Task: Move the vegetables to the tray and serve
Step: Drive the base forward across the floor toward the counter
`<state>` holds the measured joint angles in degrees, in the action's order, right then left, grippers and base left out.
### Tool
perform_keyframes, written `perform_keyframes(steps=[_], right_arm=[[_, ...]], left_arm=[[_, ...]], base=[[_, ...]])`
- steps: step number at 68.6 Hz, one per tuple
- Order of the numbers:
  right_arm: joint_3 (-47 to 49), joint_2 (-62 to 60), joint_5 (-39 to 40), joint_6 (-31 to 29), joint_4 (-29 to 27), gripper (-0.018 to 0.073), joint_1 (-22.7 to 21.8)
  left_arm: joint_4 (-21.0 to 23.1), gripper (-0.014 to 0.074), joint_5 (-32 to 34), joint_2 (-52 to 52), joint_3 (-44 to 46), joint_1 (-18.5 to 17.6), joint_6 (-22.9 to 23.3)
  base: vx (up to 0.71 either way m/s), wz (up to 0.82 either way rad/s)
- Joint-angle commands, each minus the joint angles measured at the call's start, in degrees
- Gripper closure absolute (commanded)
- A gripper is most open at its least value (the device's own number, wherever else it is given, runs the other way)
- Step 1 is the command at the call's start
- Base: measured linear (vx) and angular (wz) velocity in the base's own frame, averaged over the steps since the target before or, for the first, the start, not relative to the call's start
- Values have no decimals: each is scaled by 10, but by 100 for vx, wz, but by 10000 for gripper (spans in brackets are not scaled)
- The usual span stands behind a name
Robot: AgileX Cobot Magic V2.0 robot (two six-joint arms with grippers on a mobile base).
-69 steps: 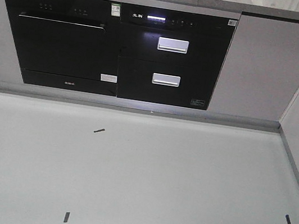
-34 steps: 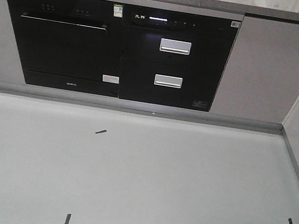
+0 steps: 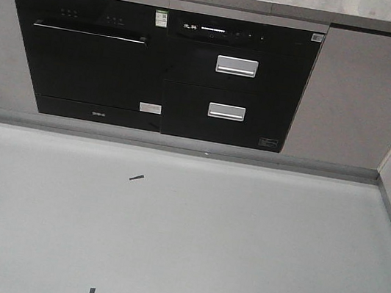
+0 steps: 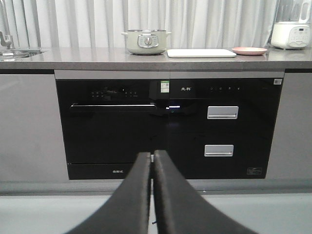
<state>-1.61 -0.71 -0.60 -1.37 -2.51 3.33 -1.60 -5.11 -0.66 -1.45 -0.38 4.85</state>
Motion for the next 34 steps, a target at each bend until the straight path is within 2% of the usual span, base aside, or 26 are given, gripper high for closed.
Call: perform_keyframes(steps=[1, 34], right_arm=[[-9, -3, 44, 1, 3, 561, -1], [-9, -3, 44, 1, 3, 561, -1]], left_arm=[[0, 602, 41, -8, -15, 1, 5], [0, 602, 41, -8, -15, 1, 5]], base=[[9, 3], [10, 5]])
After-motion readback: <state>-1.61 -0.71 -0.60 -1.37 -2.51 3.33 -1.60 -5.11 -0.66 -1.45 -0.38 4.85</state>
